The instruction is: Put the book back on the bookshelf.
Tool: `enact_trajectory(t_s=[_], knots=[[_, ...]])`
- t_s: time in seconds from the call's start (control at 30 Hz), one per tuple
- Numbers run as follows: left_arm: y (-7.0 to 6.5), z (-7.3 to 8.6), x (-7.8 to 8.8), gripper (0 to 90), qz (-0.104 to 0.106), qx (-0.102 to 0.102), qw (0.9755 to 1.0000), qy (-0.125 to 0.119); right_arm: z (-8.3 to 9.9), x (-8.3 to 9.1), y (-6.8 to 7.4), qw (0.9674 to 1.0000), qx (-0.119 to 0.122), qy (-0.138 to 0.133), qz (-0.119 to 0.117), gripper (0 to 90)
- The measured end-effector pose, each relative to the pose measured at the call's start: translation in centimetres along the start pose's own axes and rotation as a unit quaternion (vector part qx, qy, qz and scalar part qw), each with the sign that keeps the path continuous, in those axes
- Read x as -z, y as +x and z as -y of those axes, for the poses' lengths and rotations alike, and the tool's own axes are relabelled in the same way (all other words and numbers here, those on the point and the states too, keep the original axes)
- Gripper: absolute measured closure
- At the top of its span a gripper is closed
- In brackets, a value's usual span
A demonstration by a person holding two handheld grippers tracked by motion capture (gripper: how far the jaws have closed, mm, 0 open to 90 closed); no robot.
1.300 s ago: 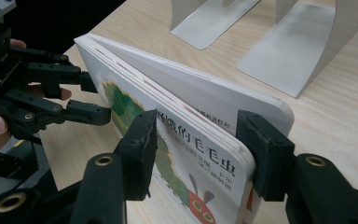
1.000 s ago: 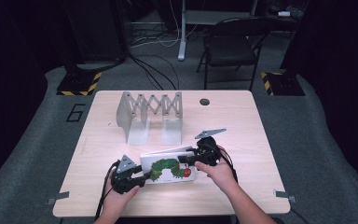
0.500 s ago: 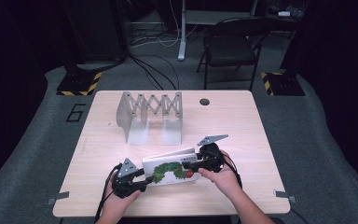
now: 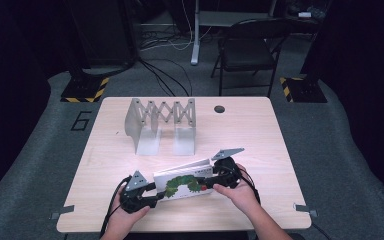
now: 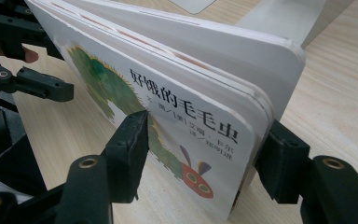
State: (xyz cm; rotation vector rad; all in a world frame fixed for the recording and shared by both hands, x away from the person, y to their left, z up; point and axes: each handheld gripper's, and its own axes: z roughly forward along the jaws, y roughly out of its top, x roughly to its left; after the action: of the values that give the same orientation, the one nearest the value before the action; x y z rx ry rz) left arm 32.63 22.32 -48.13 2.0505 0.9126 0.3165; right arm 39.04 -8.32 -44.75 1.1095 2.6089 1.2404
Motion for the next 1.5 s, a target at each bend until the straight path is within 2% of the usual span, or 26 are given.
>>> enact_trajectory(t_s=[0.1, 0.17, 0.2, 0.3, 0.43, 0.47, 0.6, 0.73, 0.8, 0.87, 1.07, 1.13, 1.17, 1.2, 1.23, 1.33, 1.5], knots=[[0.1, 0.1, -0.1, 51.9, -0.001, 0.0, 1.0, -0.001, 0.1, -0.1, -0.1, 1.0, -0.003, 0.001, 0.0, 40.8], [0.2, 0.1, -0.2, 47.1, -0.012, -0.007, 0.9999, 0.002, 0.1, -0.2, -0.1, 1.0, -0.001, 0.004, 0.003, 41.3], [0.1, 0.1, -0.4, 46.5, -0.015, -0.003, 0.9999, -0.001, 0.1, -0.2, -0.1, 1.0, 0.0, 0.007, 0.003, 42.0], [0.1, 0.1, -0.5, 48.1, 0.0, -0.001, 1.0, 0.0, 0.2, -0.2, -0.1, 1.0, 0.004, 0.005, 0.007, 45.5], [0.2, 0.0, -0.6, 49.2, 0.004, -0.001, 1.0, -0.006, 0.2, -0.2, -0.3, 0.9999, 0.0, 0.008, 0.008, 48.6], [0.2, 0.0, -0.6, 48.7, -0.001, -0.009, 0.9999, -0.008, 0.3, -0.2, -0.3, 0.9999, 0.003, 0.01, 0.009, 48.9], [0.4, -0.1, -0.8, 45.9, -0.002, -0.007, 0.9999, -0.008, 0.3, -0.1, -0.2, 0.9999, 0.007, 0.007, 0.013, 51.3], [0.6, -0.3, -1.0, 45.6, 0.002, 0.0, 0.9999, -0.014, 0.3, -0.1, -0.3, 0.9997, 0.018, -0.001, 0.016, 51.8], [0.7, -0.5, -1.2, 45.6, 0.005, 0.006, 0.9997, -0.022, 0.3, -0.2, -0.2, 0.9997, 0.015, -0.002, 0.019, 51.4], [0.9, -0.7, -1.2, 45.6, 0.011, -0.003, 0.9998, -0.018, 0.4, -0.2, -0.2, 0.9997, 0.015, -0.001, 0.018, 51.1], [0.9, -1.1, -1.5, 45.7, 0.015, -0.001, 0.9995, -0.027, 0.6, -0.2, -0.1, 0.9999, 0.002, 0.001, 0.015, 50.6], [0.8, -1.2, -1.6, 45.8, 0.018, -0.002, 0.9995, -0.027, 0.6, -0.2, -0.2, 0.9998, 0.007, -0.003, 0.016, 50.5], [0.8, -1.3, -1.6, 45.8, 0.022, -0.01, 0.9995, -0.022, 0.7, -0.2, -0.2, 0.9998, 0.007, -0.003, 0.016, 50.2], [0.6, -1.3, -1.7, 45.7, 0.02, -0.006, 0.9994, -0.028, 0.7, -0.1, -0.2, 0.9999, 0.005, 0.001, 0.015, 50.0], [0.6, -1.4, -1.8, 45.8, 0.022, -0.01, 0.9994, -0.026, 0.7, -0.2, -0.3, 0.9998, 0.013, -0.003, 0.016, 49.8], [0.3, -1.6, -1.9, 46.0, 0.022, -0.02, 0.9993, -0.023, 0.8, -0.2, -0.2, 0.9999, 0.005, -0.003, 0.014, 49.3], [0.1, -1.7, -2.0, 46.1, 0.027, -0.024, 0.9992, -0.018, 1.0, -0.2, -0.2, 0.9999, 0.002, 0.0, 0.014, 49.0]])
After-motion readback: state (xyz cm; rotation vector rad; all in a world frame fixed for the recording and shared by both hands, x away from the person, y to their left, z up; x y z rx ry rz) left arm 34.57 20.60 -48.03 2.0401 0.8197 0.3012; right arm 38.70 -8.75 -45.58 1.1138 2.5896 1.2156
